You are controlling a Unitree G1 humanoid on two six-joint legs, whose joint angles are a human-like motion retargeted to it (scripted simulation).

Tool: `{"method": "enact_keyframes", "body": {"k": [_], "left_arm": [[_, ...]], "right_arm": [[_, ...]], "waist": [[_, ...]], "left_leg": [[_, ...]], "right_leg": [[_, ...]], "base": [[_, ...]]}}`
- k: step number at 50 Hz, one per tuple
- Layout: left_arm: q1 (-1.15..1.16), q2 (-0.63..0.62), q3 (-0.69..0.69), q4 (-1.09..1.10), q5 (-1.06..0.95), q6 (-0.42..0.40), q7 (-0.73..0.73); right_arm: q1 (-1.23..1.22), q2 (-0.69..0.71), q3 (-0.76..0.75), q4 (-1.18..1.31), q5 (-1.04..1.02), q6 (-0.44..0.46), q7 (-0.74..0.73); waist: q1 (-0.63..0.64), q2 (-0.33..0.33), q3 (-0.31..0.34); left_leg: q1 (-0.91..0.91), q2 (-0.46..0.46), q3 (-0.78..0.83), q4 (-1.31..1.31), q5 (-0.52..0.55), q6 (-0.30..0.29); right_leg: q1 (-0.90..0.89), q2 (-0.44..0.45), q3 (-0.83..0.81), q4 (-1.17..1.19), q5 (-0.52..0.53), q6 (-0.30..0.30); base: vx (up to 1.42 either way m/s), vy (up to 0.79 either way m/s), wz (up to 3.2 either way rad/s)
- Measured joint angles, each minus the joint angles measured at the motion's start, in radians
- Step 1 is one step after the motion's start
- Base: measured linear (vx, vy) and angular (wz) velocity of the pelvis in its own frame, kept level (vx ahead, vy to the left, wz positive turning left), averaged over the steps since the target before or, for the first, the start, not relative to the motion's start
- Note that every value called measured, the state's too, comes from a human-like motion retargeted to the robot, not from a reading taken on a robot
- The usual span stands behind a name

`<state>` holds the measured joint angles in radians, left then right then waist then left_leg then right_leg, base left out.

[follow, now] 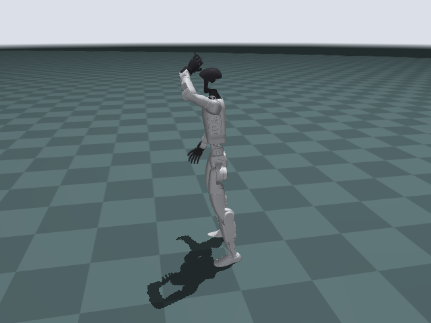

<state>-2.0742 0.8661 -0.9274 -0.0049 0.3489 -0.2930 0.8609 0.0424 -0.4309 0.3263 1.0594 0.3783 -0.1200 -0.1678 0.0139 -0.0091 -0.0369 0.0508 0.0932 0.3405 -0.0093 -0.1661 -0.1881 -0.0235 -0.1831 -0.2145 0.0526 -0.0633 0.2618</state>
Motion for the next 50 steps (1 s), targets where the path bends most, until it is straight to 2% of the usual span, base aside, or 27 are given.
{"method": "enact_keyframes", "body": {"k": [5,10,19,25,30,37,45,50], "left_arm": [[0.156,-0.062,0.071,0.066,-0.238,-0.07,-0.074],[0.325,-0.122,0.129,0.188,-0.447,-0.104,-0.184],[0.646,-0.245,0.2,0.499,-0.759,-0.083,-0.356],[0.824,-0.355,0.255,0.737,-0.93,-0.046,-0.397],[0.913,-0.428,0.295,0.906,-0.933,-0.025,-0.369],[0.951,-0.486,0.314,1.059,-0.847,-0.005,-0.309],[0.972,-0.526,0.302,1.09,-0.807,-0.004,-0.269],[0.992,-0.539,0.298,1.072,-0.816,-0.009,-0.274]], "right_arm": [[-0.034,0.021,-0.012,0.022,0.035,0.002,-0.026],[-0.066,0.04,-0.021,0.027,0.05,0.0,-0.055],[-0.096,0.064,-0.009,-0.017,0.068,-0.033,-0.141],[-0.088,0.066,-0.01,-0.141,0.068,-0.096,-0.266],[-0.082,0.055,-0.042,-0.312,0.053,-0.152,-0.365],[-0.114,0.027,-0.054,-0.46,0.04,-0.179,-0.397],[-0.144,0.022,-0.032,-0.469,0.011,-0.175,-0.41],[-0.127,0.073,-0.055,-0.419,0.112,-0.194,-0.416]], "waist": [[-0.008,-0.016,0.005],[-0.025,-0.031,0.012],[-0.071,-0.053,0.035],[-0.095,-0.057,0.051],[-0.109,-0.057,0.06],[-0.114,-0.056,0.065],[-0.105,-0.054,0.069],[-0.103,-0.049,0.07]], "left_leg": [[0.01,-0.007,0.002,-0.002,-0.001,0.014],[0.02,-0.016,0.001,-0.002,-0.004,0.029],[0.035,-0.034,-0.006,-0.001,-0.007,0.052],[0.041,-0.035,-0.004,-0.001,-0.006,0.06],[0.043,-0.035,0.002,-0.001,-0.007,0.065],[0.046,-0.032,0.013,0.0,-0.01,0.069],[0.05,-0.029,0.027,-0.001,-0.012,0.074],[0.052,-0.026,0.035,-0.002,-0.013,0.075]], "right_leg": [[0.005,-0.006,0.005,0.003,-0.003,0.0],[0.013,-0.016,0.008,0.007,-0.006,0.0],[0.028,-0.036,0.008,0.014,-0.014,-0.001],[0.03,-0.036,0.014,0.015,-0.015,-0.009],[0.028,-0.035,0.023,0.016,-0.014,-0.012],[0.022,-0.031,0.038,0.017,-0.012,-0.01],[0.013,-0.025,0.053,0.02,-0.011,-0.006],[0.009,-0.021,0.06,0.021,-0.01,-0.006]], "base": [[0.0,0.0,0.0],[0.0,0.0,0.0],[0.0,0.0,0.0],[0.0,0.0,0.0],[0.0,0.0,0.0],[0.0,0.0,0.0],[0.0,0.0,0.0],[0.0,0.0,0.0]]}}
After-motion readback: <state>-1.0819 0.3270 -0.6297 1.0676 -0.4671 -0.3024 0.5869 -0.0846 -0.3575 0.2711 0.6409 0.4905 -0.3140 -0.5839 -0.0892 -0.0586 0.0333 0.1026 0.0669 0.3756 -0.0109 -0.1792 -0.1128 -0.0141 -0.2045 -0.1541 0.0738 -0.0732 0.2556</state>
